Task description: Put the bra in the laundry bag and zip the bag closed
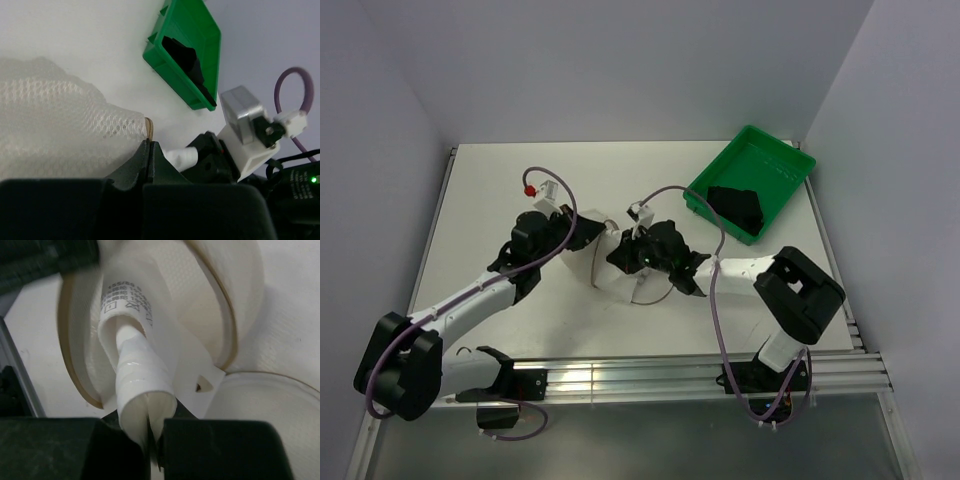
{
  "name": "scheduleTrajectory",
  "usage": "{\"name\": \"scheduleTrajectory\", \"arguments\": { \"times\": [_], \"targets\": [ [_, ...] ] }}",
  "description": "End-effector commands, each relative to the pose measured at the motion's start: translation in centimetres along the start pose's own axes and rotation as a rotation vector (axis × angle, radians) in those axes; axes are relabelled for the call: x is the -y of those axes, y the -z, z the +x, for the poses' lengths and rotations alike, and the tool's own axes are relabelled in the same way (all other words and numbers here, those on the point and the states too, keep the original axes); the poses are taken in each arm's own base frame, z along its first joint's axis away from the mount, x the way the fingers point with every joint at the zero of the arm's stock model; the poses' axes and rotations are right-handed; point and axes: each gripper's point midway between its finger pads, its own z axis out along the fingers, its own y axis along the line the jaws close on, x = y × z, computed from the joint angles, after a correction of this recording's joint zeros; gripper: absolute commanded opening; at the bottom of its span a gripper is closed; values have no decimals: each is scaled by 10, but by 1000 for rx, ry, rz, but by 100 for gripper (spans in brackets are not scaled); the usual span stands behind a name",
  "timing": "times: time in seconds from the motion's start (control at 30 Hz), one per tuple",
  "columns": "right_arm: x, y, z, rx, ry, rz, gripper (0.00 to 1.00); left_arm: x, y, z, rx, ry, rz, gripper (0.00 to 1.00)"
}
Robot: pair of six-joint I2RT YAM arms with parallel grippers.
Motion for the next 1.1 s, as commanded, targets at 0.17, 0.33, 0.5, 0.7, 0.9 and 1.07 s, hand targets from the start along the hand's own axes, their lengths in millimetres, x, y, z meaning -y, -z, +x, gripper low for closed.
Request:
{"name": "scheduleTrajectory", "arguments": {
  "times": [0.17, 0.33, 0.5, 0.7, 0.9, 1.07],
  "targets": [
    [-38, -17, -100, 335, -216, -90, 0, 43, 24, 12, -55, 14, 166, 0],
    [-19, -12, -122, 484, -500, -9, 0, 54, 38, 16, -68, 65, 193, 0],
    [-18, 6, -146, 608, -680, 4, 0, 67, 51, 21, -78, 134, 224, 0],
    [-42, 13, -139, 607, -764, -1, 0, 97, 63, 17, -60, 168, 307, 0],
    [-27, 105, -181, 843, -768, -17, 0, 82, 77, 8, 6, 160, 189, 0],
    [-33, 136, -221, 958, -703, 30, 0, 102, 74, 30, -84, 178, 253, 0]
  ]
}}
